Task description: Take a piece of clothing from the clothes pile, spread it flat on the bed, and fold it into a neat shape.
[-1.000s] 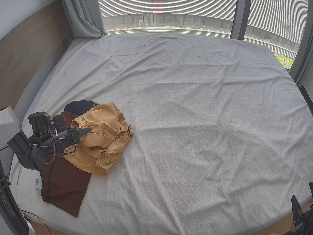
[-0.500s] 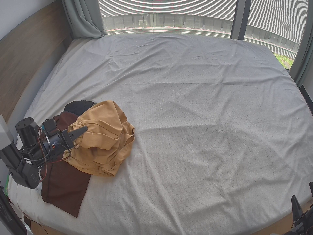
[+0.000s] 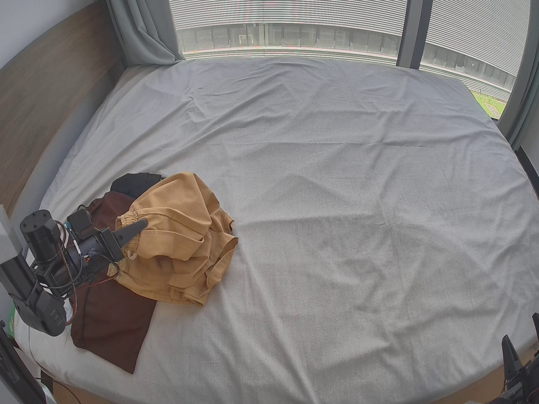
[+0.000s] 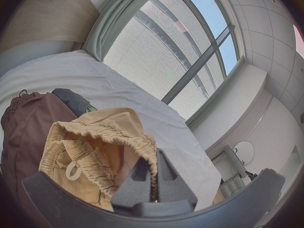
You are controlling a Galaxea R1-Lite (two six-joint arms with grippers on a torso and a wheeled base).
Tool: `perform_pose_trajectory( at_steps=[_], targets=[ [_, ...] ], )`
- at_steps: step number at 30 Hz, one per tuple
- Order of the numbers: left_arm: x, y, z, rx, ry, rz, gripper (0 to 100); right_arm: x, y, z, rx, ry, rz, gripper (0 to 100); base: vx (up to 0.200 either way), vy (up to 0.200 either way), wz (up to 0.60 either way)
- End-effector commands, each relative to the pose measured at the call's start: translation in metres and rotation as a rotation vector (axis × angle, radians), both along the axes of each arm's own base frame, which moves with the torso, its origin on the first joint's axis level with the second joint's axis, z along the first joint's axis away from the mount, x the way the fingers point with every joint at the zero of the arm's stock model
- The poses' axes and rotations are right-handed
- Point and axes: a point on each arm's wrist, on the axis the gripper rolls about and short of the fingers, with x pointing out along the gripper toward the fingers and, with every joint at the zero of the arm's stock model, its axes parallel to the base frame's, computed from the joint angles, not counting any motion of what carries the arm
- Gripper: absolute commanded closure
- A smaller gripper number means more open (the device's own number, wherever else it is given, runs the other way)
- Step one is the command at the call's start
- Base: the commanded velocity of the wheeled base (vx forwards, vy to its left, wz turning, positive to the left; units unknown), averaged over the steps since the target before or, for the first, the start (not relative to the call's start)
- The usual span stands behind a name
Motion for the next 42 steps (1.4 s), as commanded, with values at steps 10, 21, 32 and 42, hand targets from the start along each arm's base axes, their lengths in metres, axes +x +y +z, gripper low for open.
perform_pose_trajectory(
  at_steps=[10,21,32,42],
  targets=[
    [-0.007,-0.009,-0.003,-0.038,0.047,0.018,100,0.000,0.000,-0.005,0.000,0.000,0.000,0,0.000,0.000,0.00],
    [-0.018,-0.020,0.012,-0.088,0.034,-0.016,100,0.000,0.000,-0.005,-0.002,0.000,0.001,0,0.000,0.000,0.00],
    [-0.033,-0.052,0.030,-0.200,0.034,0.018,100,0.000,0.000,-0.005,-0.002,0.000,0.000,0,0.000,0.000,0.00],
    [-0.045,-0.068,0.047,-0.337,0.045,0.021,100,0.000,0.000,-0.005,-0.002,0.000,0.001,0,0.000,0.000,0.00]
  ],
)
